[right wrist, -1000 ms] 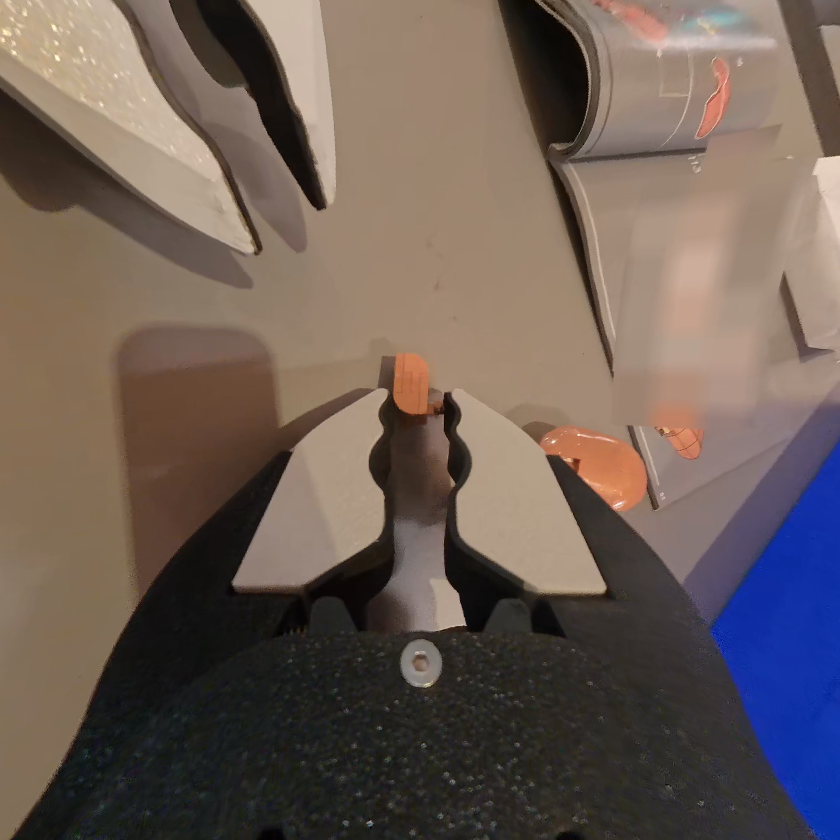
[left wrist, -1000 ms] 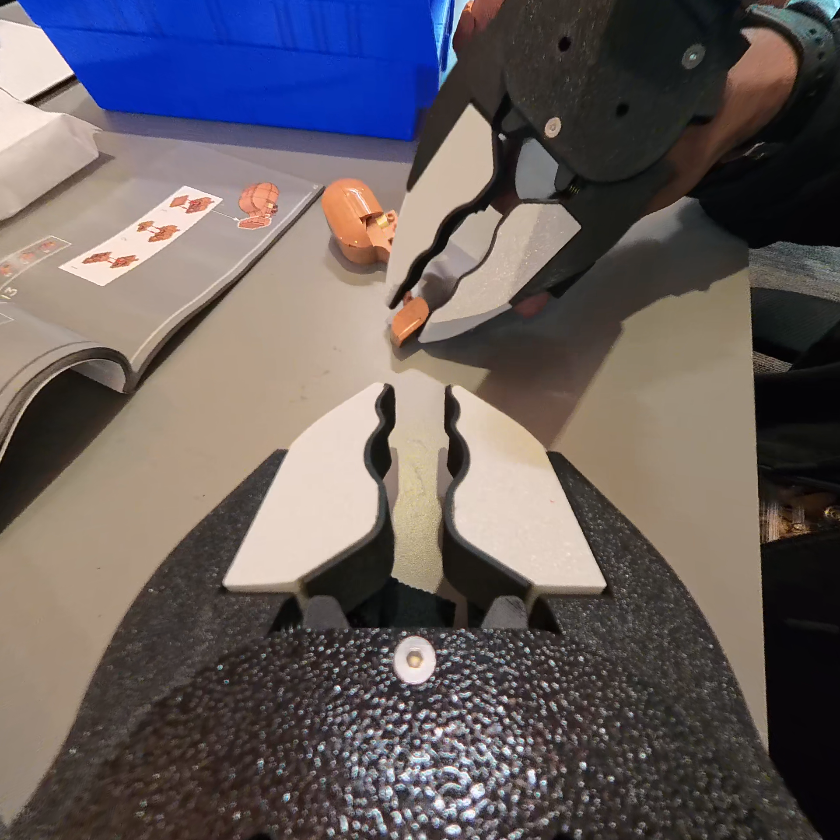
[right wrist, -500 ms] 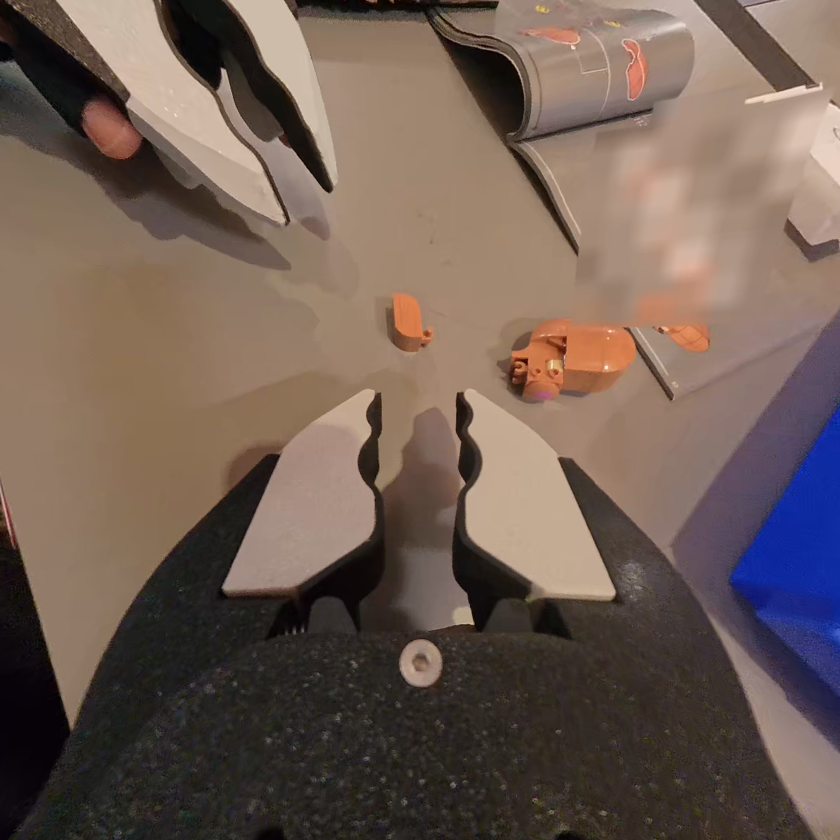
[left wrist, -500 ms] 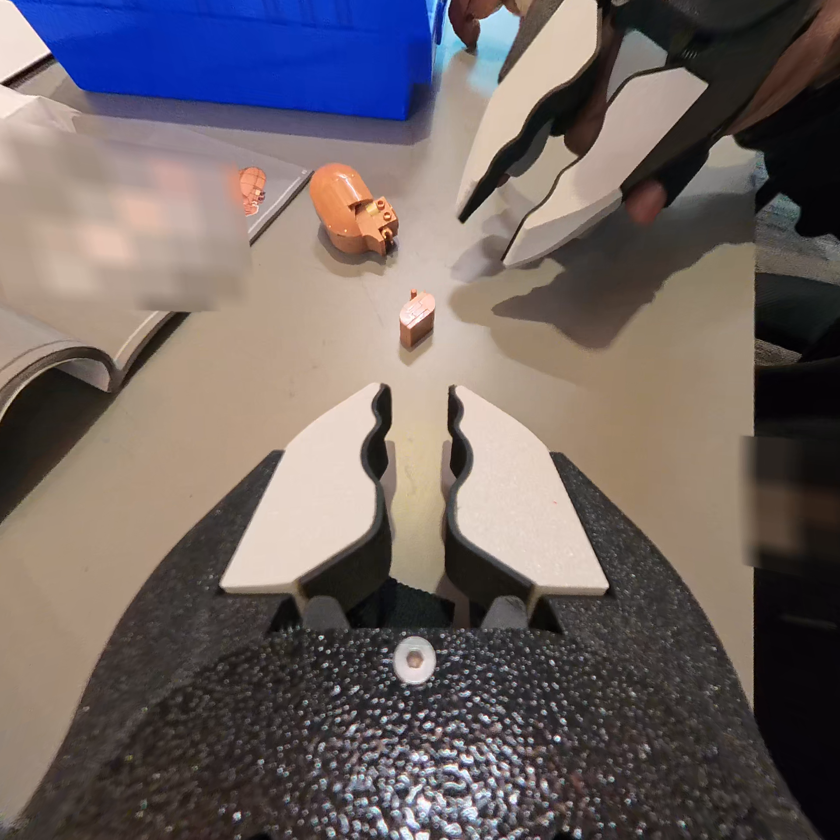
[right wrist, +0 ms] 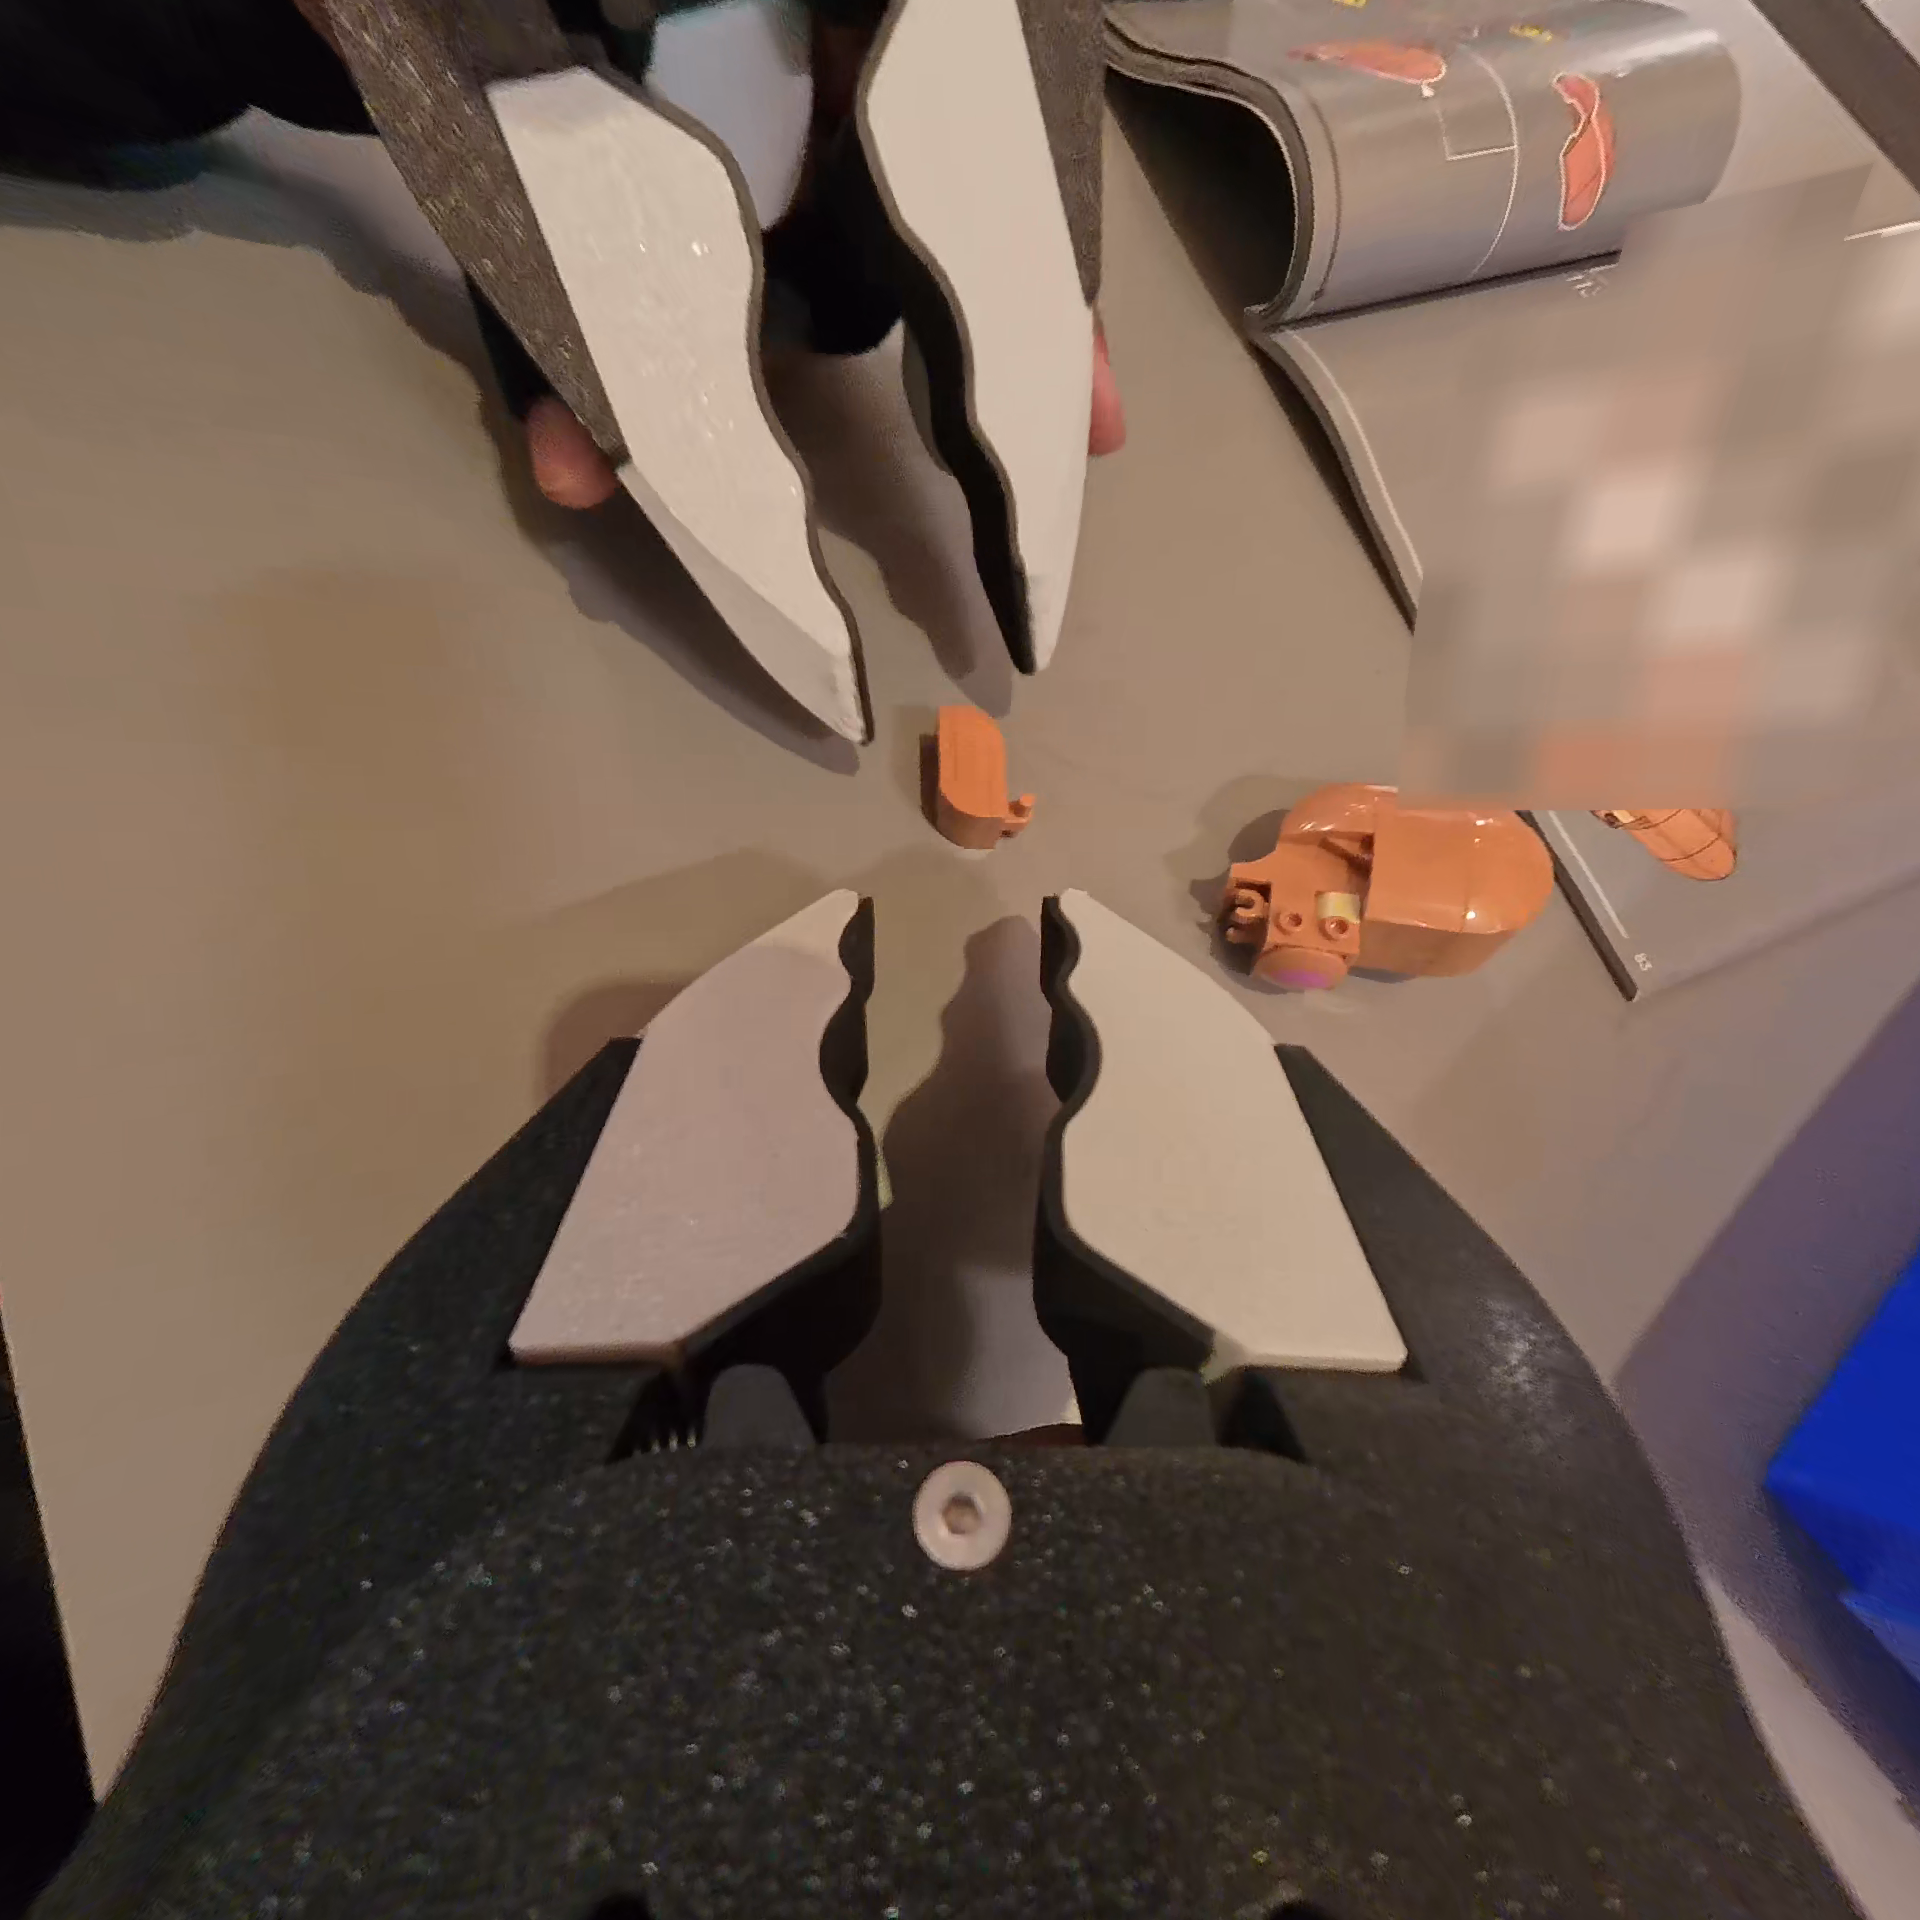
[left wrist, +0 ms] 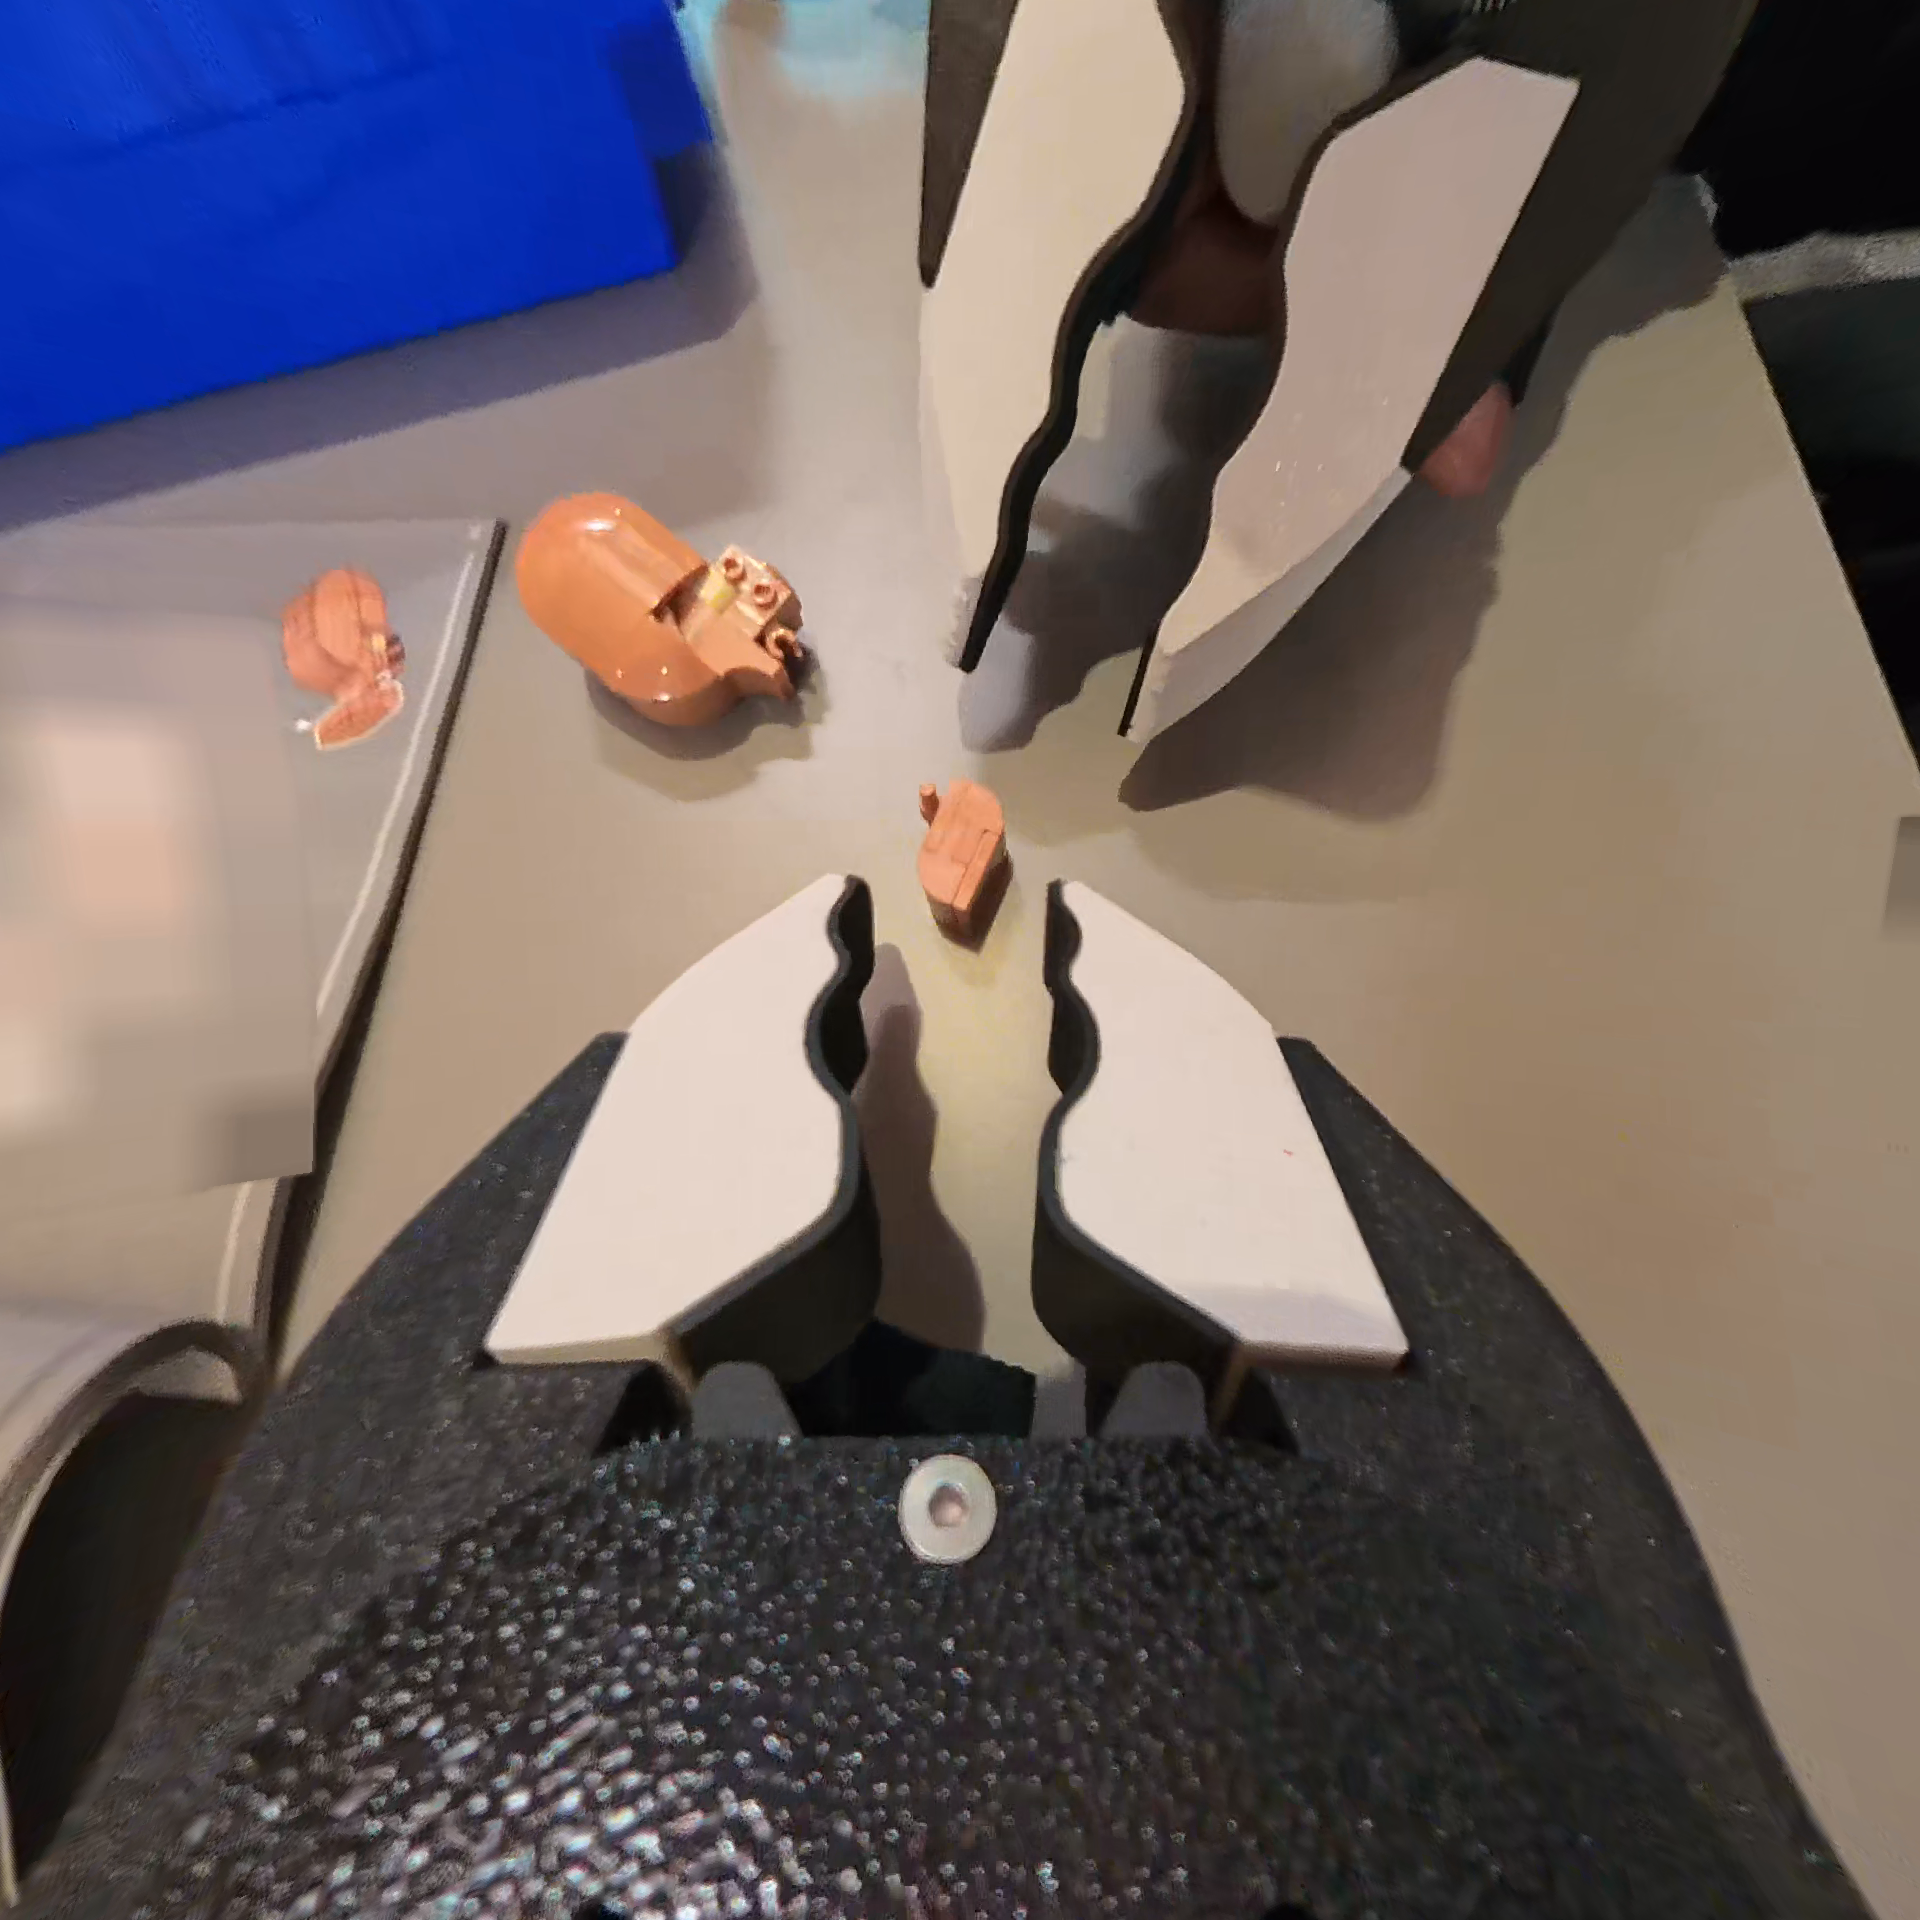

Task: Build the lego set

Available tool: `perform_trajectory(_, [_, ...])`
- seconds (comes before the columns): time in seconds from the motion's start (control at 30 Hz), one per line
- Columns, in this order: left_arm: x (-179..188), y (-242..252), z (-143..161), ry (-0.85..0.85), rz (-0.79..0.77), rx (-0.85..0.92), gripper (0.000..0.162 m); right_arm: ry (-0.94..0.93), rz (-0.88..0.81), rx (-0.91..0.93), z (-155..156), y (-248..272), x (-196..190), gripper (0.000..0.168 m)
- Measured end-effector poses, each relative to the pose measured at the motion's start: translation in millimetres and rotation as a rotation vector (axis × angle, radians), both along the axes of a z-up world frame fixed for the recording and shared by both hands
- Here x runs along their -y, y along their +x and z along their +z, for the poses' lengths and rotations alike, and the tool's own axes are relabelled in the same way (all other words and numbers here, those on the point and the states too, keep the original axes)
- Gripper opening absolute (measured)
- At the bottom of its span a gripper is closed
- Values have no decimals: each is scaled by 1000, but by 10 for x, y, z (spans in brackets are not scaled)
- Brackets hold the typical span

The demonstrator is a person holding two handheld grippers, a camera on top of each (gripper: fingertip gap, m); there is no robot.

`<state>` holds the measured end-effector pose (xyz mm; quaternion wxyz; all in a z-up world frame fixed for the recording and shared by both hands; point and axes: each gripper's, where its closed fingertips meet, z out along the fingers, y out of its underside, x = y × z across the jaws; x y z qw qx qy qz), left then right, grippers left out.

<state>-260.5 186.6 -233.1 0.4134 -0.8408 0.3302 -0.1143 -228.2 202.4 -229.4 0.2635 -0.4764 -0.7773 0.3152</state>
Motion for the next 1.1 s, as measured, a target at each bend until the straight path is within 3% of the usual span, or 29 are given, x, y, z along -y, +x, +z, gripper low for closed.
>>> perform_trajectory(0.17, [-67, 56, -91, -25, -62, -74, 14, -8, -17, -5, -10, 88, -67, 30])
perform_trajectory(0.73, [-294, 76, -29, 74, -47, -126, 13, 38, -89, -25, 16, 50, -533, 32])
perform_trajectory(0.9, [-318, 42, -10, 110, -38, -149, 13, -82, -134, -15, 233, -166, -747, 37])
perform_trajectory(1.1, [-298, 16, -32, 134, -39, -189, 13, -156, -211, 40, 153, -398, -856, 41])
